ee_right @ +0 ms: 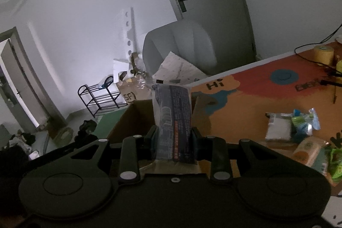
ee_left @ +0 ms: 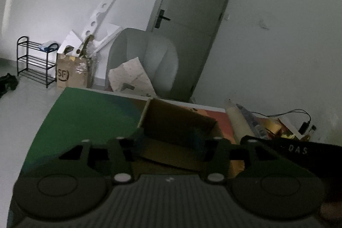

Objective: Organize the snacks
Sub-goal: 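Open the right gripper over the box while the left gripper releases its packet inside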

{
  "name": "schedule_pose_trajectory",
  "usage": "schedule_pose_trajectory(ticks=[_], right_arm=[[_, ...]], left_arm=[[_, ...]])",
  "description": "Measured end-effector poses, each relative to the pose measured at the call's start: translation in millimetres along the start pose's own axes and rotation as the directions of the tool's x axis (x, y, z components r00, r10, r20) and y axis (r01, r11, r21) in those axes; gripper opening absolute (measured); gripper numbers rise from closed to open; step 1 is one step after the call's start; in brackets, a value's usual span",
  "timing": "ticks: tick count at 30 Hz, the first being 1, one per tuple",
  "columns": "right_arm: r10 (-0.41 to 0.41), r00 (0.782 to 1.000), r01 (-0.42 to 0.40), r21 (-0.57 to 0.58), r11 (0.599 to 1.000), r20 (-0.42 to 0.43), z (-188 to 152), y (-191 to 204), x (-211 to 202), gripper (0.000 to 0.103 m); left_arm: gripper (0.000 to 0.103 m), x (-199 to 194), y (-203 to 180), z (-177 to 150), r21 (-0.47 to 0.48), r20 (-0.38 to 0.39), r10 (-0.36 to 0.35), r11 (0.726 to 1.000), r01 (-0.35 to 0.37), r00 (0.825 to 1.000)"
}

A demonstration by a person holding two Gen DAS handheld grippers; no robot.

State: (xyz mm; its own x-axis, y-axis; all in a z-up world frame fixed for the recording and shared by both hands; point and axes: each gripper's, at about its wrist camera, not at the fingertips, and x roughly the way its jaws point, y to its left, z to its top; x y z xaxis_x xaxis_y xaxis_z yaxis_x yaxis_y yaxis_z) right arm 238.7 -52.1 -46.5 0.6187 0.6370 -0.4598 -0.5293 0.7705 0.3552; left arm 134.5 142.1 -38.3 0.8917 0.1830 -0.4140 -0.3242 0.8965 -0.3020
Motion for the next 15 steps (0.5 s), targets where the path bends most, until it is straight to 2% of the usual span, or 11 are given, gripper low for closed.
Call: schedule_pose_trajectory(ticks=[1, 4, 6, 11, 15], right_arm=[[0.011, 1.0, -0.011, -0.004, 1.0, -0.005, 0.6, 1.8, 1.2, 0.032], [0.035, 0.999, -0.035, -0.019, 0.999, -0.007, 0.3, 7.3, 1.5, 0.049], [0.024, 1.0, -0.023, -0.03, 0.999, 0.001, -0.7, 8.9, -2.1, 0.056], [-0.003, 1.0, 0.003, -0.029, 1.0, 0.011, -0.6, 1.8, -12.6, 0.058], [-0.033, 0.999, 0.034, -0.032, 0.999, 0.029, -1.9, -8.0, -23.8, 0.067]], left_arm=[[0.06, -0.4, 1.8, 0.5, -0.005, -0.002, 0.008, 1.0, -0.008, 1.0], [0.071, -3.9, 5.6, 0.5, -0.019, -0.003, 0.022, 1.0, -0.023, 1.0], [0.08, -6.0, 6.6, -0.2, -0.025, 0.003, 0.034, 0.999, -0.034, 0.999], [0.087, -6.5, 3.2, -1.0, -0.026, 0.003, 0.059, 0.998, -0.059, 0.998], [0.093, -6.9, -4.5, -4.1, -0.019, 0.005, 0.067, 0.998, -0.067, 0.998]])
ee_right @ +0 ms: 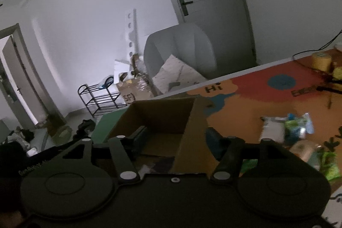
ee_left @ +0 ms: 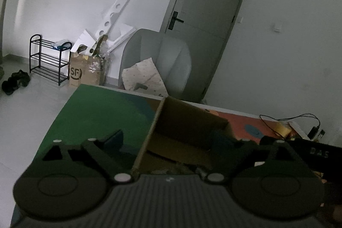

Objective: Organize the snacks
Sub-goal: 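Open the right gripper over the box while the left gripper releases its packet inside, then move both empty grippers back to the snack pile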

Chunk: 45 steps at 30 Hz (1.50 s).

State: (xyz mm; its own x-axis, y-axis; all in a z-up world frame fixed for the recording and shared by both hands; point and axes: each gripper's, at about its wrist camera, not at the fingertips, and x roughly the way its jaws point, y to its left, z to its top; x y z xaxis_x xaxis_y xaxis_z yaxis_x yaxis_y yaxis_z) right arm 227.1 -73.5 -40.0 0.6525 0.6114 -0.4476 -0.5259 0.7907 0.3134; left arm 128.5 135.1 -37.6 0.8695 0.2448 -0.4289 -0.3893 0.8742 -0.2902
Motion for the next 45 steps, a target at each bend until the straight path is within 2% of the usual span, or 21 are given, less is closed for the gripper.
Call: schedule_pose_trajectory(ticks=[2, 11, 22, 27, 40, 45], right_arm=[[-0.015, 1.0, 0.015, 0.004, 1.0, 0.008, -1.3, -6.8, -6.1, 0.072], [-0.081, 0.997, 0.08, 0.045, 0.996, 0.009, -7.4, -43.8, -30.2, 0.075], [-0.105, 0.994, 0.105, 0.069, 0.992, 0.001, -13.4, -79.1, -57.6, 0.086], [-0.124, 0.992, 0.124, 0.087, 0.988, -0.005, -16.5, -96.6, -66.2, 0.086], [-0.171, 0.985, 0.172, 0.128, 0.977, -0.023, -26.7, -138.1, -75.3, 0.085], [-0.186, 0.982, 0.19, 0.147, 0.971, -0.043, -30.8, -152.4, -72.2, 0.07]], left_arm=[[0.093, -0.1, -4.0, -2.7, 0.007, -0.009, -0.005, 1.0, 0.005, 1.0], [0.097, -1.0, -34.4, -17.2, 0.043, -0.044, -0.058, 0.997, 0.06, 0.997], [0.098, -2.8, -69.6, -31.6, 0.076, -0.079, -0.093, 0.992, 0.099, 0.993], [0.098, -3.5, -85.1, -38.4, 0.078, -0.099, -0.131, 0.987, 0.139, 0.986], [0.097, 3.8, -122.9, -51.1, 0.12, -0.111, -0.189, 0.972, 0.202, 0.976], [0.088, 9.1, -135.9, -56.2, 0.136, -0.117, -0.2, 0.967, 0.216, 0.973]])
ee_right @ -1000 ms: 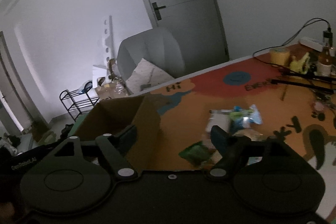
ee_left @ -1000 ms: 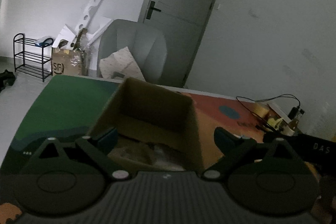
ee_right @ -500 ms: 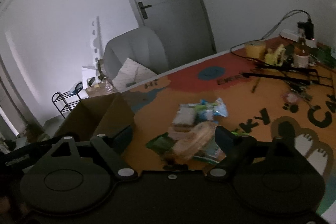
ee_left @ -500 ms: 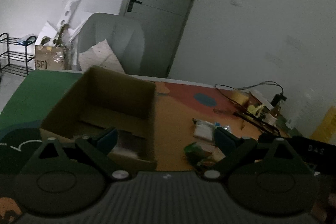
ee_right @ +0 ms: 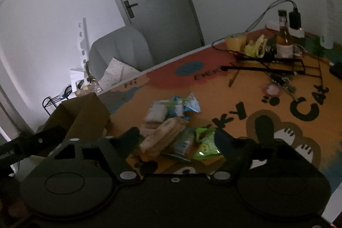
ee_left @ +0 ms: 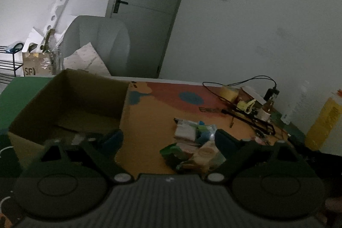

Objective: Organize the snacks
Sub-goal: 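Move both empty grippers back to the snack pile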

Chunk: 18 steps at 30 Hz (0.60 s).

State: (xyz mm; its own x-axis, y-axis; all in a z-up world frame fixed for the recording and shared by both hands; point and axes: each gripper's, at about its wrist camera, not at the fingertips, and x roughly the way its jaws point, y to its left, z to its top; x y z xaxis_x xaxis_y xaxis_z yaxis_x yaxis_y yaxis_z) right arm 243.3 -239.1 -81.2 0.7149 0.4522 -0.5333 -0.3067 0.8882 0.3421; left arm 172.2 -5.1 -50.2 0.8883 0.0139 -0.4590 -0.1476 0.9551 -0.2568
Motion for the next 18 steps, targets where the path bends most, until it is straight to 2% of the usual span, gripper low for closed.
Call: schedule_pose_trajectory(ticks=[6, 9, 18], right_arm=[[-0.019, 1.0, 0.019, 0.013, 1.0, -0.019, -3.1, -12.8, 7.6, 0.06], [-0.024, 0.999, 0.024, 0.019, 1.0, -0.034, -4.0, -19.2, 13.3, 0.059], [-0.035, 0.996, 0.038, 0.033, 0.999, -0.085, -8.7, -34.2, 38.1, 0.055]], left_arm=[[0.067, 14.7, -10.2, -4.0, 0.01, -0.033, -0.005, 1.0, 0.005, 0.999], [0.062, 22.9, -12.8, -6.8, 0.007, -0.05, -0.005, 1.0, 0.005, 0.999], [0.056, 54.2, -18.5, -16.7, 0.014, -0.11, 0.006, 1.0, -0.004, 0.994]])
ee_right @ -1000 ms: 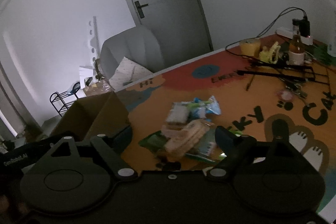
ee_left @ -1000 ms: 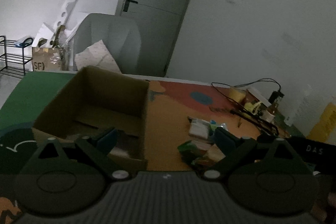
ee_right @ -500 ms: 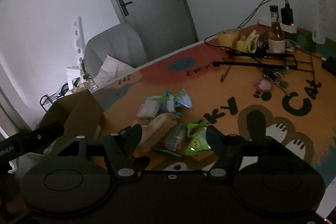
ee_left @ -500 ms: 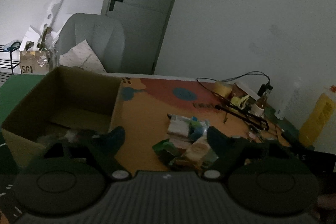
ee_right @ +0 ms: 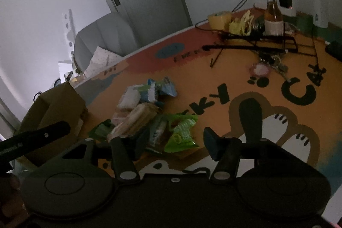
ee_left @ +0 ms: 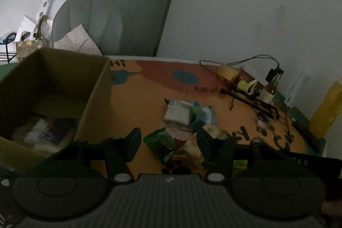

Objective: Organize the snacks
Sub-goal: 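Move both empty grippers back to the snack pile, then grasp a green snack packet with the right gripper while the left gripper grasps another green packet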

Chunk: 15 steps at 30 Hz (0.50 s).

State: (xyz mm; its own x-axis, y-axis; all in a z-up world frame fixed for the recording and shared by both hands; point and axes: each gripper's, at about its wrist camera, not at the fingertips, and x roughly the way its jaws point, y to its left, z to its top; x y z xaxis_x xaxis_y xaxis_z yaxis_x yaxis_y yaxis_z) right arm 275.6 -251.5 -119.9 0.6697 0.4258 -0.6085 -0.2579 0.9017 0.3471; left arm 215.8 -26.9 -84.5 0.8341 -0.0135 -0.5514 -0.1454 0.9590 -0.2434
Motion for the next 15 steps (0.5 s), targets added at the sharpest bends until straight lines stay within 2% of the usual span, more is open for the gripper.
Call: schedule_pose_trajectory(ticks=[10, 15], right_arm=[[-0.011, 0.999, 0.01, -0.019, 1.0, -0.04, 0.3, -3.2, 30.4, 0.046], [-0.011, 0.998, 0.01, -0.022, 1.0, -0.056, 1.2, -4.2, 40.5, 0.045]], left_arm=[[0.056, 40.2, 1.5, -3.4, -0.002, -0.067, 0.039, 0.999, -0.039, 0.997], [0.057, 56.9, 5.0, -3.7, -0.023, -0.089, 0.064, 0.998, -0.066, 0.994]])
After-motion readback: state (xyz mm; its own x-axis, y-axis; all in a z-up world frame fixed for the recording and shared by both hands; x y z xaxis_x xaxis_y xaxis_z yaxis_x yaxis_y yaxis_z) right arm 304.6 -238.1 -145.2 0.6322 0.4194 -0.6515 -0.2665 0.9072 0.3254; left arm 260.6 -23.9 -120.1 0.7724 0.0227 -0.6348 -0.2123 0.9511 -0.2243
